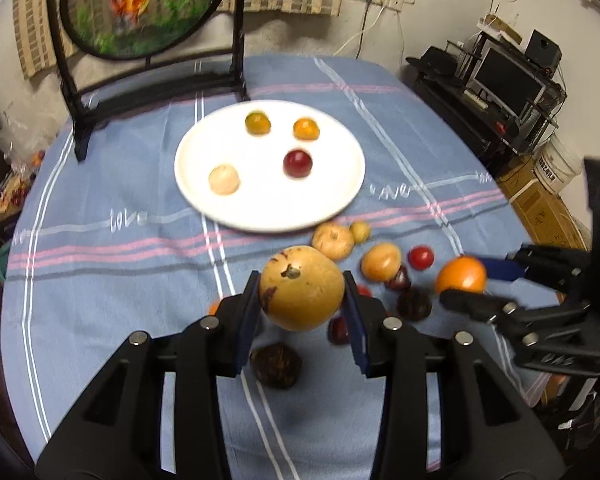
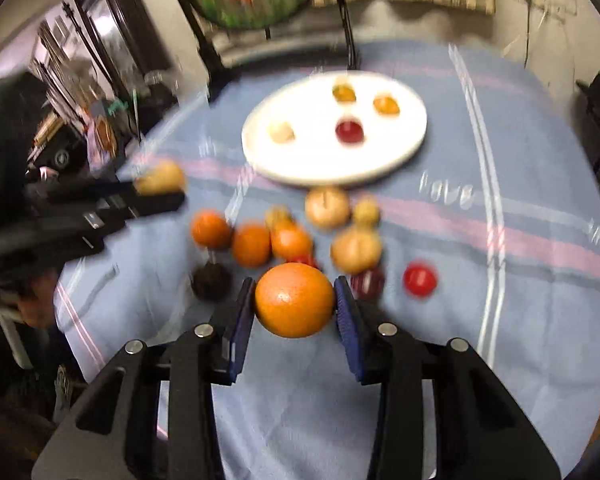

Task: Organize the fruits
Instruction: 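Carry the tan pear and orange over the plate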

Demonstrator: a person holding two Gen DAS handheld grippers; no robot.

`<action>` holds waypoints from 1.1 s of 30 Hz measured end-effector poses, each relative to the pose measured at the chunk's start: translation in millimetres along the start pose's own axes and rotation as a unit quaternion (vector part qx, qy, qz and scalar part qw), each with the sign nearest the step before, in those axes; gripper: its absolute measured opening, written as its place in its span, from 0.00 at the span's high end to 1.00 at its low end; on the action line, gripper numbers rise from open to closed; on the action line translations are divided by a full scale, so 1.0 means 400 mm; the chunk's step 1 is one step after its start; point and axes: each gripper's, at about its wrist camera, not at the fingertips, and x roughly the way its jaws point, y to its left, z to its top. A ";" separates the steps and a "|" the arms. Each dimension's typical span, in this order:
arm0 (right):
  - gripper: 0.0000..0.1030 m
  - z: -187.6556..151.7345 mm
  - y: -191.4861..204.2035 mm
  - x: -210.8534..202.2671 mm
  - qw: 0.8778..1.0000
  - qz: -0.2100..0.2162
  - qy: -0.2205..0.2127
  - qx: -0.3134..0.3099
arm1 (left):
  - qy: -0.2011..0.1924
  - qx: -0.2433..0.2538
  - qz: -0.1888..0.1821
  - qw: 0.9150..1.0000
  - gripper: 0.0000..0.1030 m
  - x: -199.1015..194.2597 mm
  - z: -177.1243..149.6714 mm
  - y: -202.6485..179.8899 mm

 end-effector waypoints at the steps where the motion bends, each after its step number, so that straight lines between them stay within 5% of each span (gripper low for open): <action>1: 0.61 0.022 0.005 -0.017 1.000 0.000 -0.014 -0.004 | -0.007 0.003 0.000 1.000 0.61 -0.006 0.021 -0.006; 6: 0.61 0.138 0.013 -0.073 0.997 -0.006 -0.070 -0.018 | -0.031 0.012 0.012 0.999 0.61 -0.019 0.108 -0.022; 14: 0.61 0.269 -0.021 -0.056 0.995 -0.012 -0.098 -0.020 | -0.045 0.003 0.029 0.999 0.61 0.014 0.222 -0.008; 33: 0.61 0.458 -0.168 0.237 0.999 -0.019 -0.036 0.012 | 0.029 -0.033 0.103 0.994 0.61 0.332 0.349 0.114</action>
